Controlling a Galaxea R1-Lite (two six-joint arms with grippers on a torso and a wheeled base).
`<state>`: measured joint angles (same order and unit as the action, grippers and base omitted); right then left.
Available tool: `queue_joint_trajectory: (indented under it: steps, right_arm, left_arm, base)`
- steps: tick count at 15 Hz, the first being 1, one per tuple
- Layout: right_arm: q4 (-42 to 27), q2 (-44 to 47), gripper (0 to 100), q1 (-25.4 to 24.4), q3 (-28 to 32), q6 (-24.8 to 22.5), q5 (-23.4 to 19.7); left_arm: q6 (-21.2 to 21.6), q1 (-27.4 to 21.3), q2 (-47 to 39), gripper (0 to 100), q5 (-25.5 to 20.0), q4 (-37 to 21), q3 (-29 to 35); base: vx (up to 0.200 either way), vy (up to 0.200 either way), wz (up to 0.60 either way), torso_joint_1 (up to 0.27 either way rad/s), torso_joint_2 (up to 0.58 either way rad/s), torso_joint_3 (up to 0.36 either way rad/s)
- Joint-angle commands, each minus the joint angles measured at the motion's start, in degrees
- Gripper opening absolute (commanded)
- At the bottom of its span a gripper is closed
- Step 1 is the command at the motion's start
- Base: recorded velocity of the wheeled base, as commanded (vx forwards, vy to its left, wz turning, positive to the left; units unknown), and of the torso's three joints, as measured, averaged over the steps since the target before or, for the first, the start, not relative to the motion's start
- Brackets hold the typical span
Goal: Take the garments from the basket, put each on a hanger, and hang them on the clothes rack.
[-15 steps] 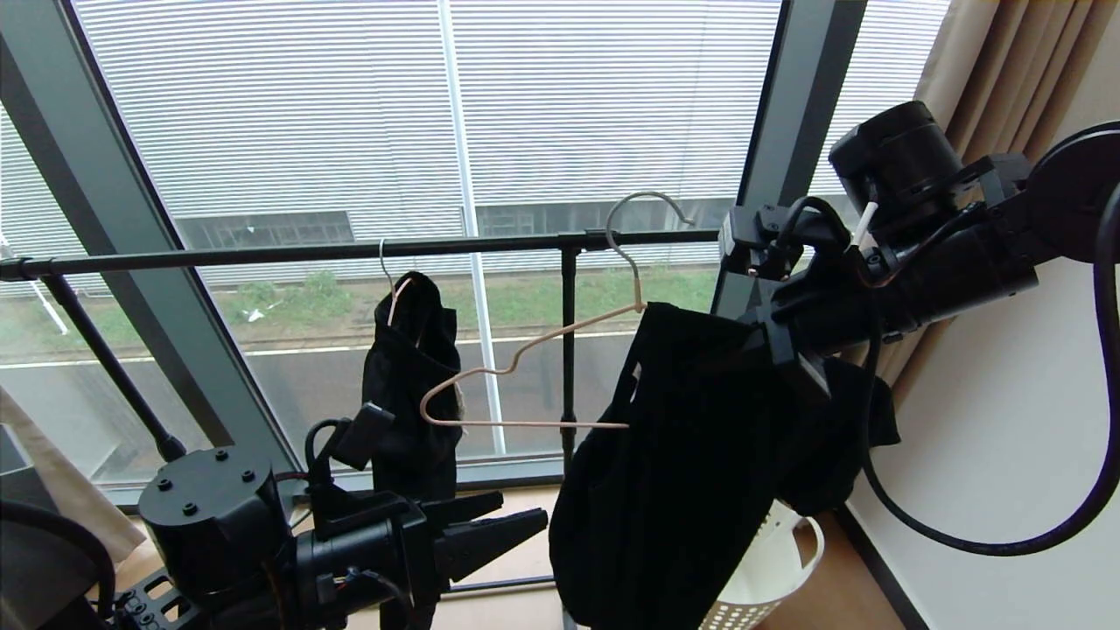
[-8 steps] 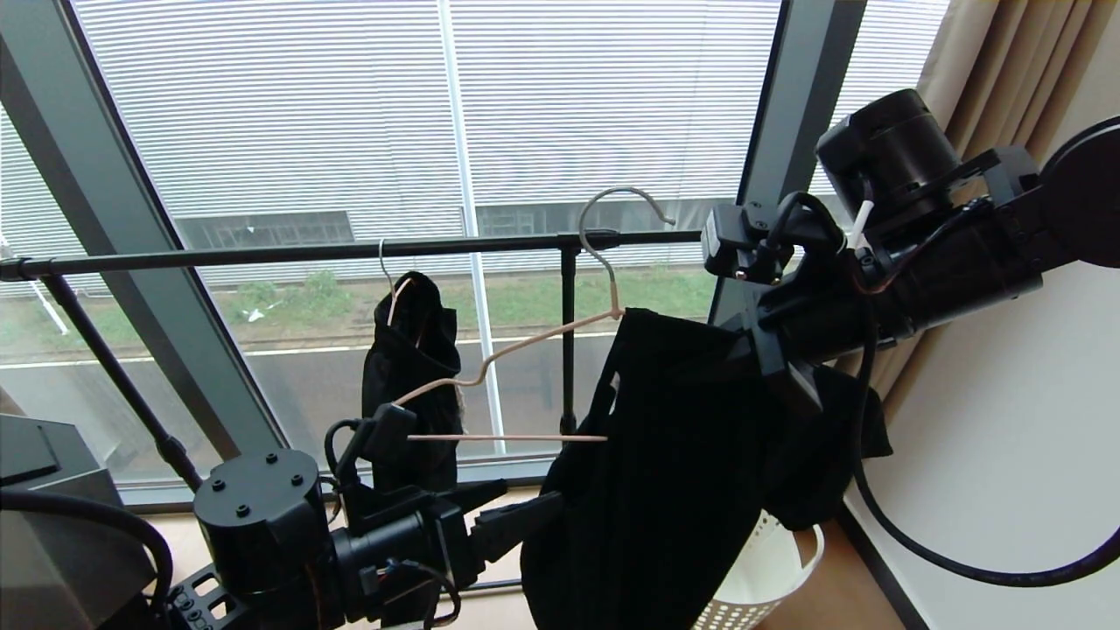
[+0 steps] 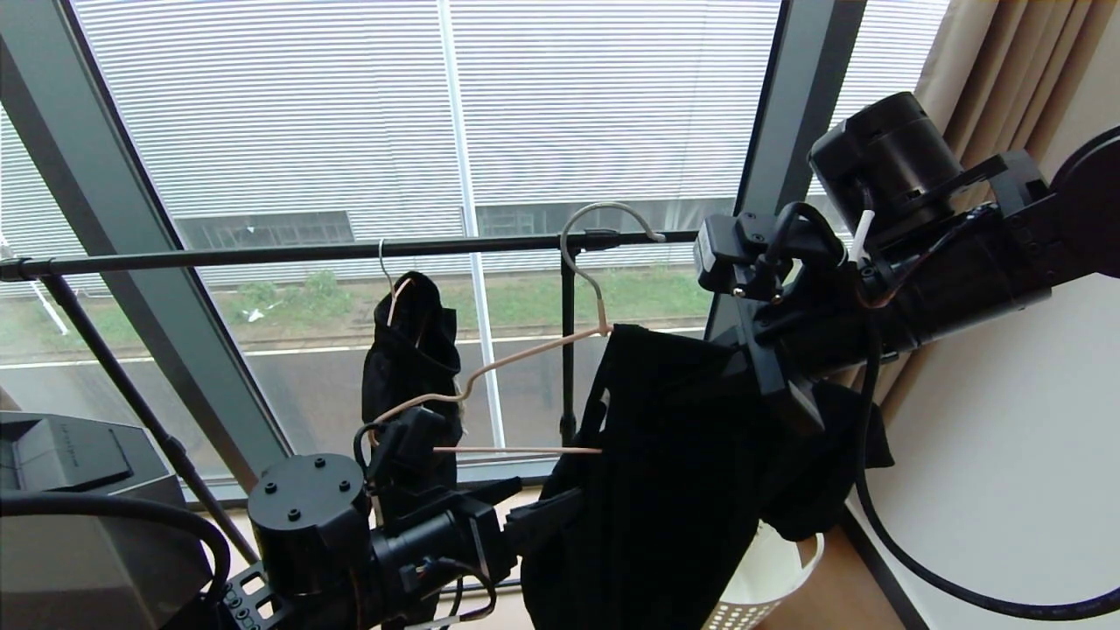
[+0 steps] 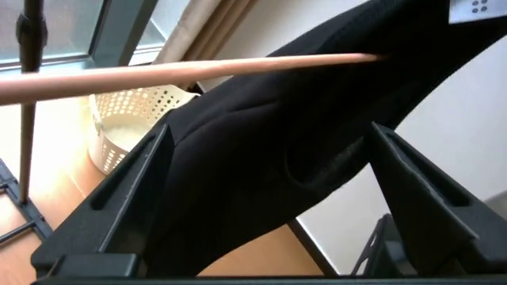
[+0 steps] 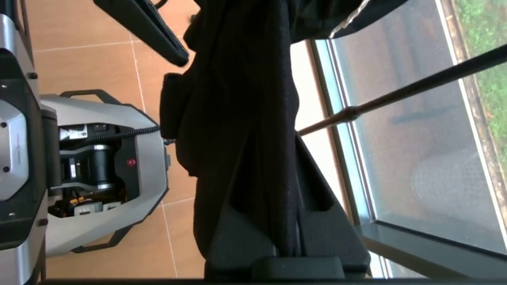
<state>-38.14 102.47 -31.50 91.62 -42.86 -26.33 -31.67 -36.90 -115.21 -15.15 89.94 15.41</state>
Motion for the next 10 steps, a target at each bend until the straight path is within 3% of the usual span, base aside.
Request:
queue_joint_trajectory:
  steps: [1,4,10]
  right_arm:
    - [0.0,-0.08,0,-0.49,-0.04,-0.03,-0.04]
    - [0.09,0.01,0,-0.67,-0.04,-0.03,-0.04]
    - [0.26,-0.96,0,-0.49,0.05,-0.03,0.14]
  left_arm:
    - [1.17,-0.45,-1.24,100,1.18,0.06,0.24]
    - [5.3,-2.21,-4.49,100,5.48,0.06,0.94]
    - [13.04,-3.53,-5.72,100,6.19,0.06,-1.96]
  base:
    - [0.0,0.0,0.0,0.0,0.0,0.0]
    - [0.0,0.0,0.0,0.0,0.0,0.0]
    - [0.0,0.0,0.0,0.0,0.0,0.0]
